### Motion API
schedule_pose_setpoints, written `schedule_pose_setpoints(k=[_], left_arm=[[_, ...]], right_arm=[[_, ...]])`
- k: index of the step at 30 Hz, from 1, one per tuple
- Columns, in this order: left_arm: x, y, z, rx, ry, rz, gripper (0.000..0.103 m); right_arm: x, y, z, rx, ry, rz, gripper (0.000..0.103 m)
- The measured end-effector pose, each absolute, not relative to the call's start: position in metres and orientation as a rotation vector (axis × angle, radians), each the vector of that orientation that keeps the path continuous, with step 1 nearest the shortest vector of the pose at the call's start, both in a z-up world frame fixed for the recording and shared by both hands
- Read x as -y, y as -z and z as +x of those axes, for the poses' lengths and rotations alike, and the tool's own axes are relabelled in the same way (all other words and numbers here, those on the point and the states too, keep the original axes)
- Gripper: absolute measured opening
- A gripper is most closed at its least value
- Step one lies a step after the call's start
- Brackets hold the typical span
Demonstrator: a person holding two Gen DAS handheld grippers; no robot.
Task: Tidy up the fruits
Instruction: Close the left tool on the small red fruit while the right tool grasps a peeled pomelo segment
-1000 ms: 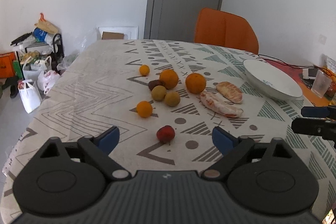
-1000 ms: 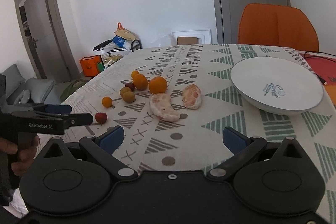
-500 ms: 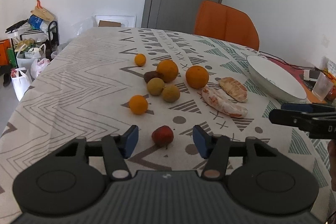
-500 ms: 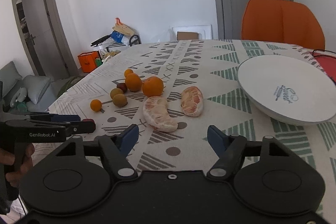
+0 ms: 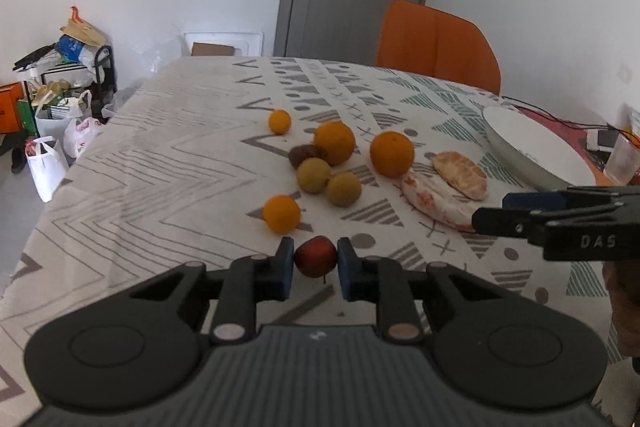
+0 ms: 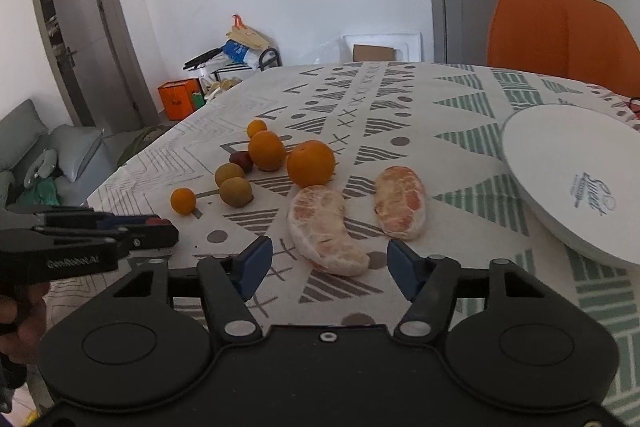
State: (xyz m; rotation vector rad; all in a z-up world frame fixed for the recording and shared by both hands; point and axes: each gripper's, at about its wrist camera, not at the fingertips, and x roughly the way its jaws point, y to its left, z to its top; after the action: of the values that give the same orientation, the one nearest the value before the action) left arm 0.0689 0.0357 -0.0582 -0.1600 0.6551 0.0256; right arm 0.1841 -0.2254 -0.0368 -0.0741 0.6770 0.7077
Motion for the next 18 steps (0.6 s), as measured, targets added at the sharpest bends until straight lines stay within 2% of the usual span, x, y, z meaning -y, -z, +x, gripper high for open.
schedule_pose_setpoints(k=[18], left_arm=[[-0.061, 0.059, 0.066, -0.63, -0.057, -0.209, 0.021]], right_arm=[[0.191, 0.051, 0.208, -0.703, -0.724, -0.135, 0.063]])
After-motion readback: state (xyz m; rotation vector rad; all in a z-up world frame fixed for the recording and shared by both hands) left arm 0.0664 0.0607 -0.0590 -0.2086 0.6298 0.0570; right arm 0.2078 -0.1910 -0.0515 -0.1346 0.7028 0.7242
